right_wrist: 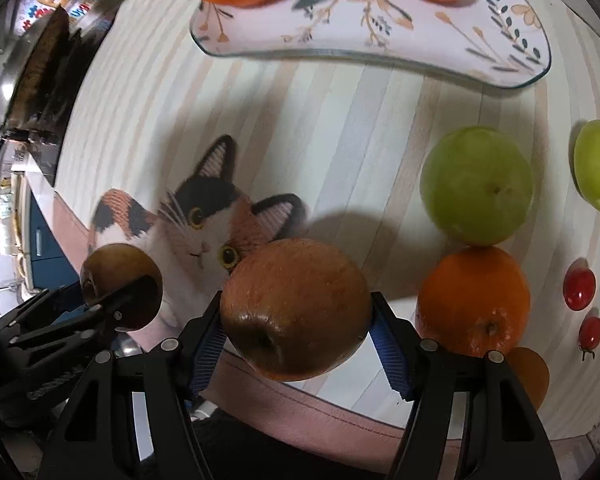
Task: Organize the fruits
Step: 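Grasp the brown pear with the left tool while the right tool grasps the red apple, then place the pear and red apple on the plate and open both tools, then move both tools toward the remaining oranges on the counter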
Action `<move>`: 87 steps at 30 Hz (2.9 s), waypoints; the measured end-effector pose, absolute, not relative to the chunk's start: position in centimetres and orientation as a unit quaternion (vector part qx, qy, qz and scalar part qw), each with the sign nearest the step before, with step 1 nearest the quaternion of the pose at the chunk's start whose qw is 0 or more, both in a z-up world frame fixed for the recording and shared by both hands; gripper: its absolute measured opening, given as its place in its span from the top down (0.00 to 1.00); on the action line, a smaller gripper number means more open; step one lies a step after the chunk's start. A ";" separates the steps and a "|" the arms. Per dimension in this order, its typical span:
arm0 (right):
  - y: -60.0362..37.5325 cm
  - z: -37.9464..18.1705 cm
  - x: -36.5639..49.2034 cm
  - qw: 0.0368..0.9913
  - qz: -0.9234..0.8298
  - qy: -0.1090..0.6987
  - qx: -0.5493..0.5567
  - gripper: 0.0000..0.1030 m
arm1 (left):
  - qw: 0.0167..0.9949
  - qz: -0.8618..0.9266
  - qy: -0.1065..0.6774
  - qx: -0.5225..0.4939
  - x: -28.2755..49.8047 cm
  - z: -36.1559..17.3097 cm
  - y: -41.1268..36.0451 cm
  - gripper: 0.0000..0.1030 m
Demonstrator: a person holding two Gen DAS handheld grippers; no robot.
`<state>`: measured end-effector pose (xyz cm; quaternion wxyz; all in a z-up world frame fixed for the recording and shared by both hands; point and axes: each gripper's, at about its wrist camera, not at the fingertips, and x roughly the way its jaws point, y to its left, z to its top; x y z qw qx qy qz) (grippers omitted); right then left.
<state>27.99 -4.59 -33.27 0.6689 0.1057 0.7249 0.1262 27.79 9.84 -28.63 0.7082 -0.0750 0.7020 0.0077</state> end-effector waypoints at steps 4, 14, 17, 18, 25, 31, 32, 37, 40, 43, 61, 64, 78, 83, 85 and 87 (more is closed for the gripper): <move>-6.1 -30.3 29.0 0.687 0.134 0.702 0.131 0.32 | 0.731 -0.020 0.677 -0.086 30.3 -24.4 8.3 0.35; -11.7 -26.6 36.7 0.735 0.094 0.659 0.132 0.32 | 0.746 -0.061 0.662 -0.040 41.8 -22.1 3.8 0.35; -13.0 -28.1 39.2 0.731 0.075 0.667 0.121 0.32 | 0.722 -0.060 0.689 -0.025 44.9 -24.6 2.1 0.35; -13.3 -28.7 39.7 0.730 0.070 0.670 0.116 0.32 | 0.714 -0.061 0.697 -0.021 45.6 -25.5 1.6 0.35; -14.2 -31.8 42.7 0.719 0.048 0.687 0.095 0.32 | 0.672 -0.059 0.739 0.008 47.3 -30.3 -0.7 0.35; -14.5 -34.0 43.3 0.703 0.044 0.702 0.100 0.32 | 0.659 -0.045 0.750 0.003 47.2 -31.6 -0.3 0.35; -14.6 -34.2 43.3 0.700 0.044 0.706 0.101 0.31 | 0.660 -0.043 0.750 0.004 47.3 -31.6 -0.3 0.35; -15.3 -34.2 43.9 0.694 0.051 0.710 0.111 0.25 | 0.675 -0.039 0.736 0.007 46.9 -30.1 -0.1 0.35; -15.7 -33.5 44.0 0.693 0.049 0.711 0.109 0.12 | 0.689 -0.039 0.724 0.008 46.6 -28.4 0.0 0.35; -16.4 -32.5 43.4 0.695 0.043 0.710 0.106 0.12 | 0.700 -0.037 0.714 0.008 45.9 -27.0 0.4 0.29; -15.4 -22.6 36.2 0.758 0.037 0.647 0.074 0.10 | 0.772 -0.020 0.635 -0.014 38.1 -20.2 3.2 0.21; -14.7 -21.2 35.2 0.765 0.044 0.638 0.077 0.10 | 0.787 -0.026 0.616 -0.008 36.4 -18.4 3.2 0.21; -13.8 -14.6 30.0 0.809 0.050 0.581 0.073 0.11 | 0.835 -0.035 0.549 0.006 31.0 -12.5 3.0 0.21; -14.1 -12.4 28.2 0.824 0.043 0.559 0.080 0.11 | 0.842 -0.043 0.537 -0.002 29.7 -11.2 3.1 0.21; -14.3 -12.0 27.7 0.826 0.040 0.556 0.089 0.11 | 0.843 -0.047 0.536 -0.004 29.3 -10.9 3.0 0.21; -14.6 -12.0 27.2 0.825 0.036 0.555 0.098 0.11 | 0.843 -0.049 0.536 -0.003 28.8 -11.0 2.8 0.21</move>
